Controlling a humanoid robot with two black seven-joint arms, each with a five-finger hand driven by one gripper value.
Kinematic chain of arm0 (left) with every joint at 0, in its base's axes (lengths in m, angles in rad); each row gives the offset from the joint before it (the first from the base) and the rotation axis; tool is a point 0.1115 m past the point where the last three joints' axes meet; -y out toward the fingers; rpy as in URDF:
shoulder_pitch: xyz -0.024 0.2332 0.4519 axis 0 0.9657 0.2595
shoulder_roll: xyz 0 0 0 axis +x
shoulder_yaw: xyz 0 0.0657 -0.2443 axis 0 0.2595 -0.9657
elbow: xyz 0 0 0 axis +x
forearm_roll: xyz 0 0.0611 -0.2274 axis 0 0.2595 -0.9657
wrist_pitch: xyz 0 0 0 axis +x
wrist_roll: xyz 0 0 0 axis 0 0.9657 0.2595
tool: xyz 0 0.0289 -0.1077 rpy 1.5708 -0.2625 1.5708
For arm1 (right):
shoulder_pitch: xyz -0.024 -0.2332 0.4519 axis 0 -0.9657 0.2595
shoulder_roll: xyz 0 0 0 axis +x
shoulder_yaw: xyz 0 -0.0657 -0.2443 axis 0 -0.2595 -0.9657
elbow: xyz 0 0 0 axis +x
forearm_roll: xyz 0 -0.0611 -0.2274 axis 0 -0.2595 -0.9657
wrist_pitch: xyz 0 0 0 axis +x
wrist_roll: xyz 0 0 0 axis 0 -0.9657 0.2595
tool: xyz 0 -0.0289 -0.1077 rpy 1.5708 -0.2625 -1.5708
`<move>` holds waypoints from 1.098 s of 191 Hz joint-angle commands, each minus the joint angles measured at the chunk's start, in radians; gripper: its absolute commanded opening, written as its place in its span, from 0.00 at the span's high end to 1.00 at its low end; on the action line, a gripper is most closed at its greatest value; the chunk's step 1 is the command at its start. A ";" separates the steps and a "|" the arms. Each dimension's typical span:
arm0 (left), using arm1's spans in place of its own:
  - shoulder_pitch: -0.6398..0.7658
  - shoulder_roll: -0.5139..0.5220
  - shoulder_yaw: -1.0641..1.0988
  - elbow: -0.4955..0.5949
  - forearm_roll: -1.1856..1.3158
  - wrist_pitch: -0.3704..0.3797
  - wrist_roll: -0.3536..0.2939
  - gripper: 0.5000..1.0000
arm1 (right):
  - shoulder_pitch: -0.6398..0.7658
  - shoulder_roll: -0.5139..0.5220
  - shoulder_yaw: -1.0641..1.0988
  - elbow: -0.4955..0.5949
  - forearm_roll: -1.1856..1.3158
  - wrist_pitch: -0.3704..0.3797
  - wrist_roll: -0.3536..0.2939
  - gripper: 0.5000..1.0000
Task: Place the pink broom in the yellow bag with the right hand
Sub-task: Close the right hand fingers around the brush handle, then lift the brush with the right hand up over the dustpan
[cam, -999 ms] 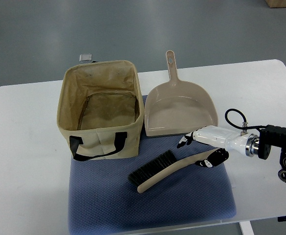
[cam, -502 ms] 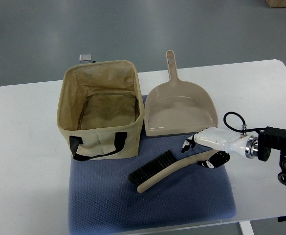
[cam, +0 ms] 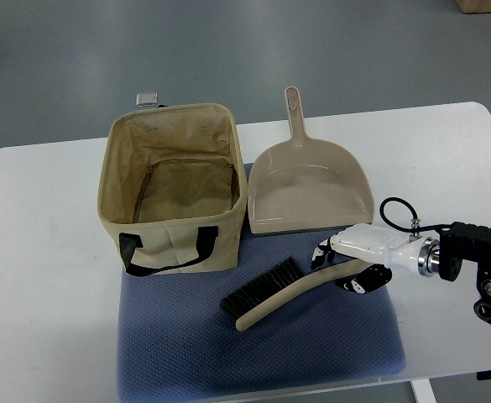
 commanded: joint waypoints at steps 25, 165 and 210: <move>0.000 0.000 0.000 0.000 0.000 0.000 -0.001 0.00 | -0.001 0.000 -0.001 0.000 -0.013 0.002 -0.002 0.88; 0.000 0.000 0.000 0.000 0.000 0.000 0.001 0.00 | 0.058 -0.095 0.103 -0.003 -0.004 -0.078 -0.008 1.00; 0.000 0.000 0.000 0.000 0.000 0.000 0.001 0.00 | 0.127 -0.169 0.137 -0.011 0.002 -0.104 -0.005 1.00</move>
